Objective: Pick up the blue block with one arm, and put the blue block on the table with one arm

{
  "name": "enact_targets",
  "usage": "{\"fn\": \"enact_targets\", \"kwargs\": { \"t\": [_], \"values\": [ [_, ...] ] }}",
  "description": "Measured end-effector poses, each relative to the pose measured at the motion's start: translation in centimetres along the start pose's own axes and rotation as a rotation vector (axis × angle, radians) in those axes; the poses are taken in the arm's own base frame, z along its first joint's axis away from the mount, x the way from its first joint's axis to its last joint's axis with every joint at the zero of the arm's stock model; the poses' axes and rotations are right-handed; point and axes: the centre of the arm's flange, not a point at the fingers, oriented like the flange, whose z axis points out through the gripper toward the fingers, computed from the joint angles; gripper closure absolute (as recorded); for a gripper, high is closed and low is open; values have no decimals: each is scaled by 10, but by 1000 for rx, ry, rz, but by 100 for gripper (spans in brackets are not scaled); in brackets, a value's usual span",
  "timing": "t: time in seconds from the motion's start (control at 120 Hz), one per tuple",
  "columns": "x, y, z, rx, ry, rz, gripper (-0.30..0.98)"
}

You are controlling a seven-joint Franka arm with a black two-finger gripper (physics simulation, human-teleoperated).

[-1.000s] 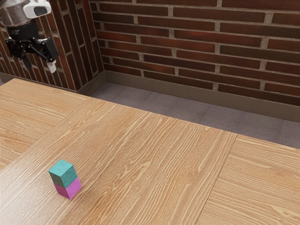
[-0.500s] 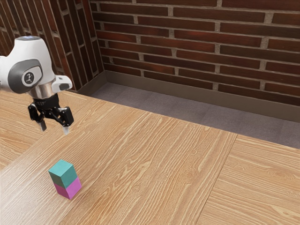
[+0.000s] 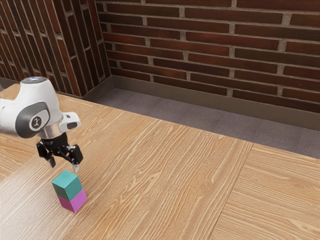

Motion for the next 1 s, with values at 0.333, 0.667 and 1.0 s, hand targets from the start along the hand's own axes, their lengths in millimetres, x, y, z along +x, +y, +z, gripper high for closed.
{"fn": "enact_targets", "kwargs": {
  "t": [0.333,0.667,1.0],
  "values": [
    [-7,17,-14,-22,77,69,0],
    [-33,23,-6,-49,68,90,0],
    [-47,21,14,-50,24,101,0]
  ]
}}
